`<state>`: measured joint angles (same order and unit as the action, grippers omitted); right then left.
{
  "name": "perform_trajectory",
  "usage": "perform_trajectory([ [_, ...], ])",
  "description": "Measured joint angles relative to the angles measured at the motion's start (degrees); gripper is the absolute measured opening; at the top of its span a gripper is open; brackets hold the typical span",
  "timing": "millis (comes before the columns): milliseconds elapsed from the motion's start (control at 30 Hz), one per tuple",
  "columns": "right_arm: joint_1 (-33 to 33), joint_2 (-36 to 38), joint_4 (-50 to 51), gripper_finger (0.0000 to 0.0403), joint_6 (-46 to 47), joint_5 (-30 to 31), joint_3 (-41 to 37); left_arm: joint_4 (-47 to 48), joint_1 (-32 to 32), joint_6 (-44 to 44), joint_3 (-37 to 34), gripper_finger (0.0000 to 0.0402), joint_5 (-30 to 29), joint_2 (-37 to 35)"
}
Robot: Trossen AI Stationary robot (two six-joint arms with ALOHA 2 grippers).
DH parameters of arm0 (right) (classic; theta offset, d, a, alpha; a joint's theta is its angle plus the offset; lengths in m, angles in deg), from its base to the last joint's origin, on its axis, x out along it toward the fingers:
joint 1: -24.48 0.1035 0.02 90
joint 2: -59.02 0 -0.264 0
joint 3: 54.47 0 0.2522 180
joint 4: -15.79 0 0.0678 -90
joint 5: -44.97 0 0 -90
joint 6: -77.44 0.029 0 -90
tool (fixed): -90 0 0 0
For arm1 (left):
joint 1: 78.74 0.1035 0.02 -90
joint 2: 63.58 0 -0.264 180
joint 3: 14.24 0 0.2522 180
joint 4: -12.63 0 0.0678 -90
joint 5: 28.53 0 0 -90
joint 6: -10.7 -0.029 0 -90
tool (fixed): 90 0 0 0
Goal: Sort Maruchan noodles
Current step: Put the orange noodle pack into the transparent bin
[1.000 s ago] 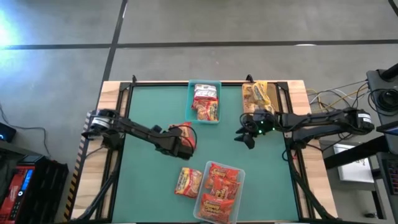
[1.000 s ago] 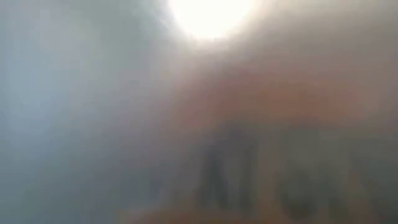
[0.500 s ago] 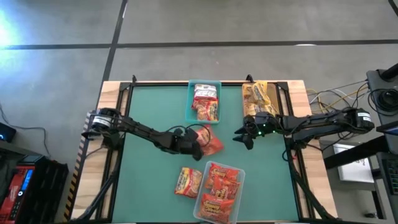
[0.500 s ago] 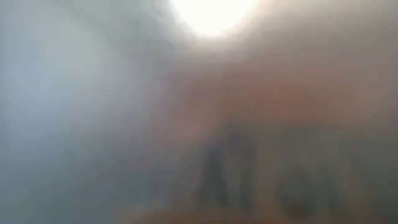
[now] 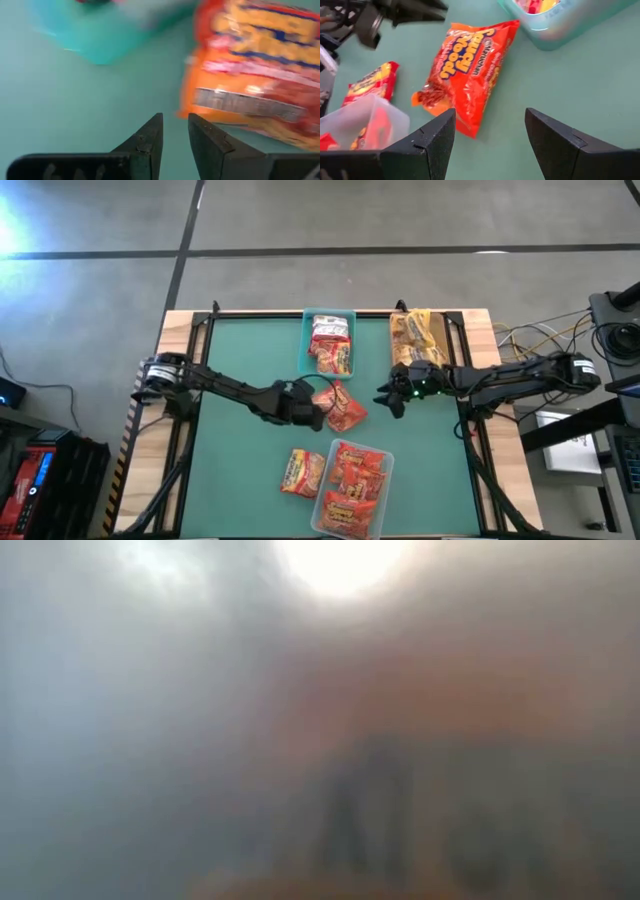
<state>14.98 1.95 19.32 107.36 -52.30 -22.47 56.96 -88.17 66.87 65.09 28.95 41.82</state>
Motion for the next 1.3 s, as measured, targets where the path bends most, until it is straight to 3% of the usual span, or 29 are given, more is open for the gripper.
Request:
perform_trajectory([
  [233, 2.2, -4.7, -2.5, 0.0226, 0.6, 4.7, 0.1, -13.9, 0.3, -6.9, 0.1, 0.0075, 1.9, 2.6],
  [533, 2.5, -9.3, -8.6, 0.0226, 0.7, 6.7, 0.0, -22.1, 0.4, -11.6, 0.4, 0.0075, 2.2, 3.1],
  [1000, 4.0, -6.2, -8.9, 0.0226, 0.6, 4.8, 1.5, -20.8, 0.2, -10.7, 0.7, 0.0075, 6.2, 8.6],
  [1300, 8.3, -9.0, -9.2, 0.0226, 0.4, 5.7, 2.8, -19.5, 0.2, -11.3, 0.6, 0.0075, 8.2, 8.9],
])
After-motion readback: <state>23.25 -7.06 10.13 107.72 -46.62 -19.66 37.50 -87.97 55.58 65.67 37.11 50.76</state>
